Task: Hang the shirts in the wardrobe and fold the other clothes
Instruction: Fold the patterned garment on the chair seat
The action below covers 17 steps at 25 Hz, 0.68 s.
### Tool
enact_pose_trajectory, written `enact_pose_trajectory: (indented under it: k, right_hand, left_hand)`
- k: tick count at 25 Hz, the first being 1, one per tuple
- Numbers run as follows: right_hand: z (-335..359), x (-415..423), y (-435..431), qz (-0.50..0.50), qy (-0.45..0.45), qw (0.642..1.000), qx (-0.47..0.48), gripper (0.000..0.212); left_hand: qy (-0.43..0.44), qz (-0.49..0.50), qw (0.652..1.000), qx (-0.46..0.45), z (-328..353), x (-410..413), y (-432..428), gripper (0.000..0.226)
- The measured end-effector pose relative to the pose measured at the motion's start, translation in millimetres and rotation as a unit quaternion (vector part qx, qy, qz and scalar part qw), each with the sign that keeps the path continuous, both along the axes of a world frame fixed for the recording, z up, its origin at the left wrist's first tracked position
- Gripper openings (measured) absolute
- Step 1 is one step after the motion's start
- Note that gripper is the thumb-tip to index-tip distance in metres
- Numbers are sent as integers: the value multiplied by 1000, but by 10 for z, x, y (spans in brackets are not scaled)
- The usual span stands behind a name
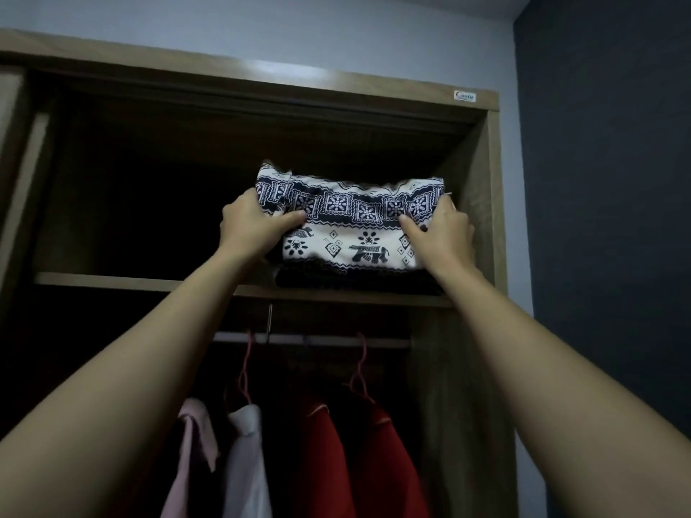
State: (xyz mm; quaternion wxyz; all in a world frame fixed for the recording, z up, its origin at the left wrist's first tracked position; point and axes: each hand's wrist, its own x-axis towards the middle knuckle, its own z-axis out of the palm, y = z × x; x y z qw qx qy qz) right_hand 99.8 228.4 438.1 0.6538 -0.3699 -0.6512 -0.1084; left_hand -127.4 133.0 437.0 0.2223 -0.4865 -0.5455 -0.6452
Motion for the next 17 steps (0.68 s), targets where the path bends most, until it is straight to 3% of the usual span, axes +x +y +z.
enact_pose_trajectory:
  k: [3, 6, 9, 11, 13, 15, 17]
  right_hand:
    - [209, -39, 158, -62, -26, 997, -25, 50]
    - [370, -91, 294, -79, -30, 995, -62, 51]
    - [406, -150, 443, -106, -87, 976, -172, 69]
    - [384, -222, 487, -158, -159, 950, -219, 70]
    - [416, -265, 467, -211, -240, 933, -164, 53]
    - [452, -239, 431, -180, -309, 923, -139, 48]
    - [433, -191, 418, -124, -343, 901, -235, 58]
  left_hand:
    - [-17, 13, 999, -39, 228, -34, 332, 49]
    - [-75, 7, 991, -107, 392, -61, 528, 79]
    - [-106, 7, 975, -198, 415, -45, 619, 106]
    - [-78, 53, 965, -246, 358, -74, 697, 103]
    - [-13, 130, 956, -264, 327, -102, 683, 93]
    - [80, 161, 953, -245, 320, -102, 635, 82]
    - [161, 103, 946, -263, 283, -90, 631, 75]
